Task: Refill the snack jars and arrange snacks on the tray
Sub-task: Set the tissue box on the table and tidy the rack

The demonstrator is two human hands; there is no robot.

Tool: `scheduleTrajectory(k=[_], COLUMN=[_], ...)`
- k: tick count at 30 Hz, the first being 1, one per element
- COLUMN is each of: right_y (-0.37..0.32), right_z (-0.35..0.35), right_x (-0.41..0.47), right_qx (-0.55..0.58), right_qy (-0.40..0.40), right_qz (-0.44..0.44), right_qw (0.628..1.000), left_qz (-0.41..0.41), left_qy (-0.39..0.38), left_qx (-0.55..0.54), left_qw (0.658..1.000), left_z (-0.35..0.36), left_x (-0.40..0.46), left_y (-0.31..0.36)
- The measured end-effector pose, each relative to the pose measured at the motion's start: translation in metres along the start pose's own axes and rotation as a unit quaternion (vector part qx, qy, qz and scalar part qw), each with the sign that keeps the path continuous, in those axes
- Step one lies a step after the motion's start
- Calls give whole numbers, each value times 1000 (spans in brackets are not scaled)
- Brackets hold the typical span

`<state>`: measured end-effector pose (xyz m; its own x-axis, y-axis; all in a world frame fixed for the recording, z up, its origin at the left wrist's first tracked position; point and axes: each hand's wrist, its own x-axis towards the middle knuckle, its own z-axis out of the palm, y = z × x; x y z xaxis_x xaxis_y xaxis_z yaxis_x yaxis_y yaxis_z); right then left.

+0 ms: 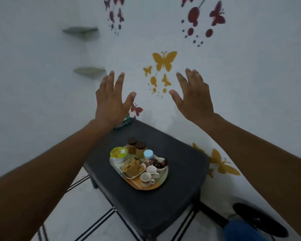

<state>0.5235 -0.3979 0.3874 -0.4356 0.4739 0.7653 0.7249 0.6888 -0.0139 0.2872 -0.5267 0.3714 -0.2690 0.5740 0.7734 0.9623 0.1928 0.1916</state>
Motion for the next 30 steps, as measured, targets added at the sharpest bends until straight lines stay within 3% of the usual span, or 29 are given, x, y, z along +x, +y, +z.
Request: scheduleTrajectory(k=[7, 12, 30], right_y=[-153, -221, -321], right_z=[70, 134, 397], right_x=[58, 80, 222], right_qx=[51, 72, 109], right_qy=[6, -15, -123], right_qz=[-43, -41, -41], right_qw=[998, 996, 986], left_qz=[-33, -37, -79], left_qy=[-13, -35, -82], left_qx=[74, 91, 114], left_qw=[997, 995, 987], left_z=[-59, -55, 68], left_x=[3, 16, 114], left_y=[-161, -253, -498])
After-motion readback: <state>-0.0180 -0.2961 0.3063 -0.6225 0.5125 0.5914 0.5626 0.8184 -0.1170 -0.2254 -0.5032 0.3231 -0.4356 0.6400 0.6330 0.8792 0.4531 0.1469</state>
